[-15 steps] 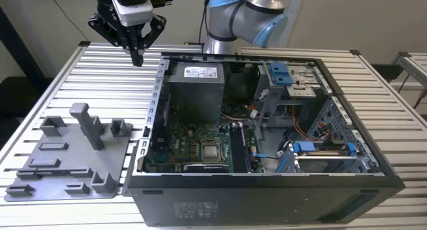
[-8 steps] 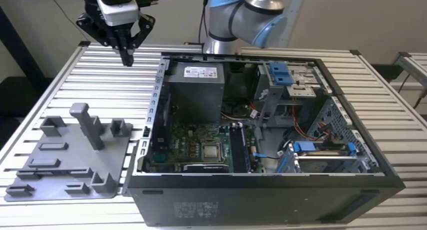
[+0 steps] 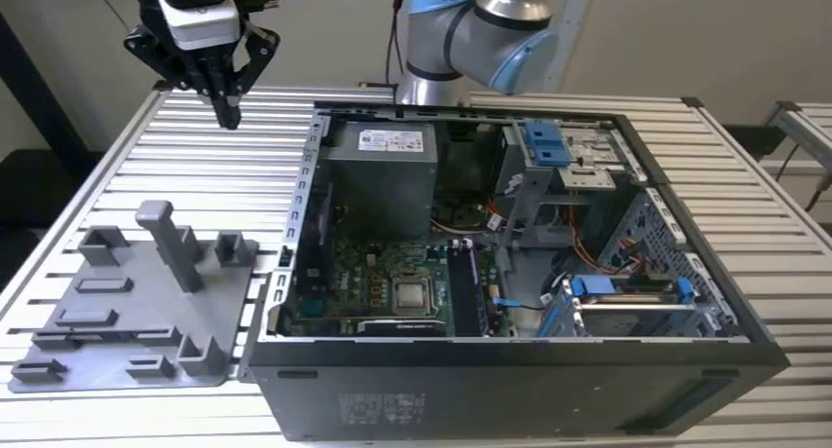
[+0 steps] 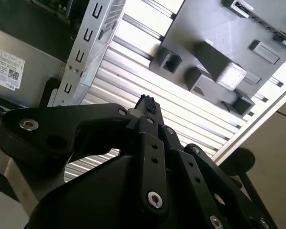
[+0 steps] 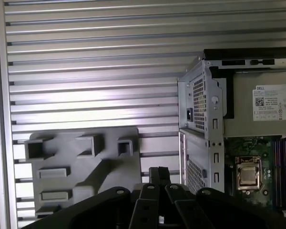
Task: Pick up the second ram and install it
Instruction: 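Reach for the second ram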
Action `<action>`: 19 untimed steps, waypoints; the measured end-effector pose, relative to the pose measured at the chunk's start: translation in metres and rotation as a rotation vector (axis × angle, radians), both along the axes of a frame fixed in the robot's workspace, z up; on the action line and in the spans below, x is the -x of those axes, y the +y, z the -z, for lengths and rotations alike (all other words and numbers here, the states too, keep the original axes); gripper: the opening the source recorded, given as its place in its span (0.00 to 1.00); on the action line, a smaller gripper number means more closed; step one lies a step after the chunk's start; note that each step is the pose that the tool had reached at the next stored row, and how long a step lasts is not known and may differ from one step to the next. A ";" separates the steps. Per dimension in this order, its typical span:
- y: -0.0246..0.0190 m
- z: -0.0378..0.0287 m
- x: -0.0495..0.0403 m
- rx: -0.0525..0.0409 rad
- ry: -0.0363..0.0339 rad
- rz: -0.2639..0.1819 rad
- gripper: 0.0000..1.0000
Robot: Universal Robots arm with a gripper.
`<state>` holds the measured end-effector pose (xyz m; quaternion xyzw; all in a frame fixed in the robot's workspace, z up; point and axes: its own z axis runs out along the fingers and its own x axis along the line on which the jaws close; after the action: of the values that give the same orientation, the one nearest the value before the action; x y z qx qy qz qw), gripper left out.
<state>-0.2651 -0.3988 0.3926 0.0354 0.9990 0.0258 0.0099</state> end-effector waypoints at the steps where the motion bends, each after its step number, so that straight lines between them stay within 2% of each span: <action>1: 0.0000 0.0000 0.0024 0.0000 0.0000 0.000 0.11; 19: 0.0000 0.0000 0.0468 0.0000 0.0000 0.000 0.11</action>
<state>-0.3119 -0.3988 0.3926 0.0354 0.9990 0.0258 0.0099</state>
